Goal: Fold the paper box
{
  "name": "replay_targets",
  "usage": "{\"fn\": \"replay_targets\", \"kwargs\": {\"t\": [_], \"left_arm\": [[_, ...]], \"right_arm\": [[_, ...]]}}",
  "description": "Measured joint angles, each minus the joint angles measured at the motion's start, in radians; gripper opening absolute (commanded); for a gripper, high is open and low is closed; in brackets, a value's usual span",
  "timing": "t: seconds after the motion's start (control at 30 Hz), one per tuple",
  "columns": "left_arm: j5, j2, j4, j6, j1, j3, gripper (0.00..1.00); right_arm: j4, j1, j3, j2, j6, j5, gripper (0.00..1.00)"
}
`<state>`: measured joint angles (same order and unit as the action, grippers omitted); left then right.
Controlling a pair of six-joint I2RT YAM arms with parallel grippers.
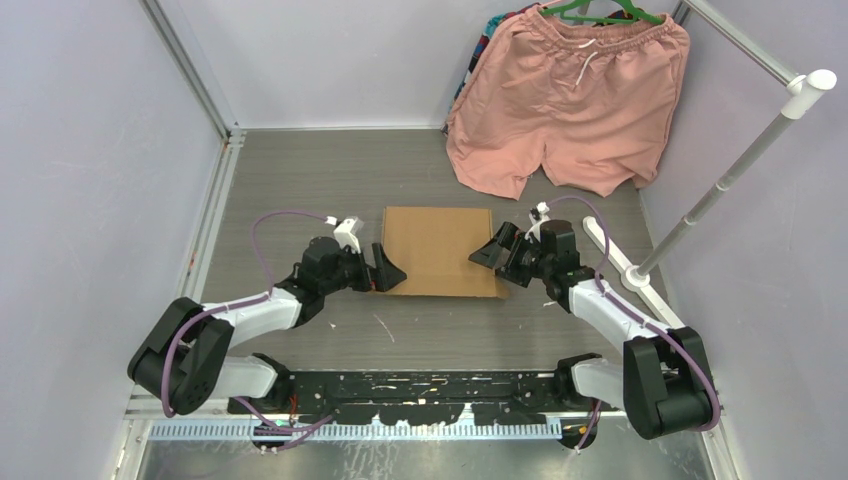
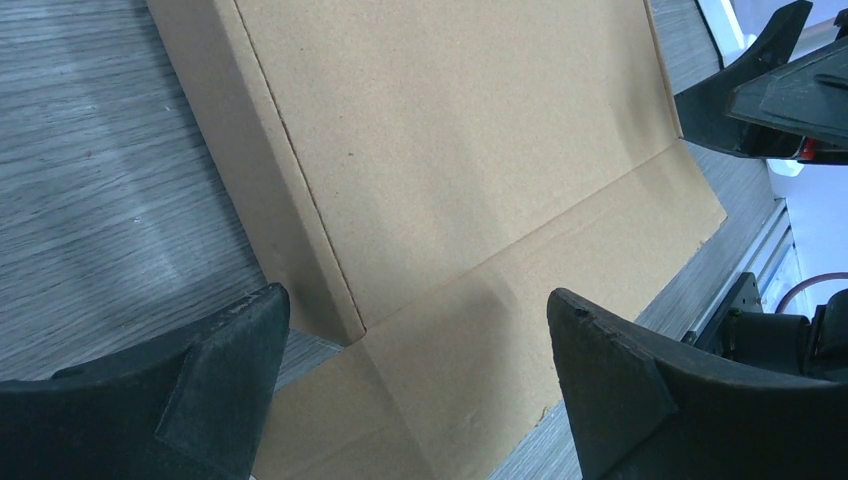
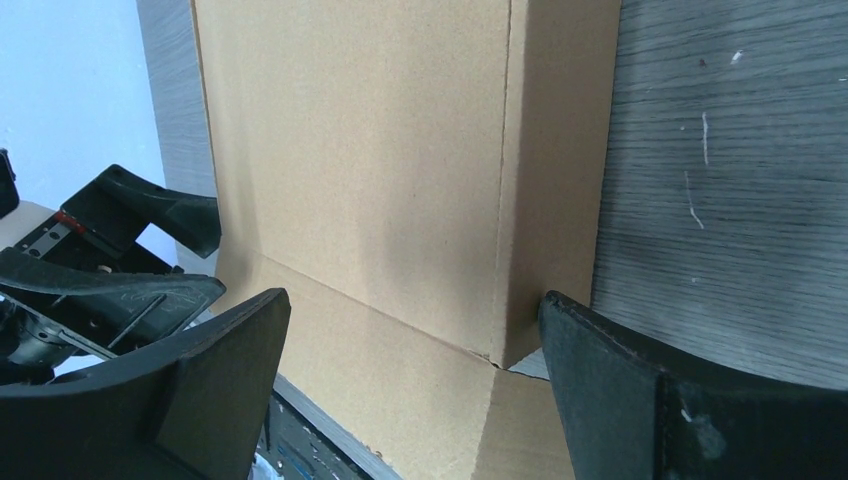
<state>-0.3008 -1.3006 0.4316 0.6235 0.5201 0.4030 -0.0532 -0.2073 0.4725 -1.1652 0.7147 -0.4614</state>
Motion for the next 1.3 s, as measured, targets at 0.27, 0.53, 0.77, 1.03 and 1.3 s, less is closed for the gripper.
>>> {"fn": "replay_targets", "kwargs": {"t": [0.27, 0.53, 0.77, 1.03, 1.3], "left_arm": [[-0.011, 0.0, 0.013, 0.006, 0.0, 0.0, 1.0], [-0.015, 0.0, 0.022, 0.006, -0.003, 0.0, 1.0], [-0.018, 0.0, 0.021, 0.006, -0.003, 0.0, 1.0], [-0.02, 0.01, 0.014, 0.007, -0.003, 0.0, 1.0], [-0.024, 0.057, -0.01, 0.006, -0.003, 0.0, 1.0]], "right_arm": [[-0.01, 0.0, 0.0, -0.006, 0.001, -0.01, 1.0], [-0.027, 0.0, 0.0, -0.033, 0.001, -0.012, 1.0], [-0.029, 0.0, 0.0, -0.033, 0.001, -0.012, 1.0], [-0.027, 0.0, 0.0, -0.032, 0.001, -0.014, 1.0], [-0.013, 0.0, 0.002, -0.006, 0.001, -0.016, 1.0]]}}
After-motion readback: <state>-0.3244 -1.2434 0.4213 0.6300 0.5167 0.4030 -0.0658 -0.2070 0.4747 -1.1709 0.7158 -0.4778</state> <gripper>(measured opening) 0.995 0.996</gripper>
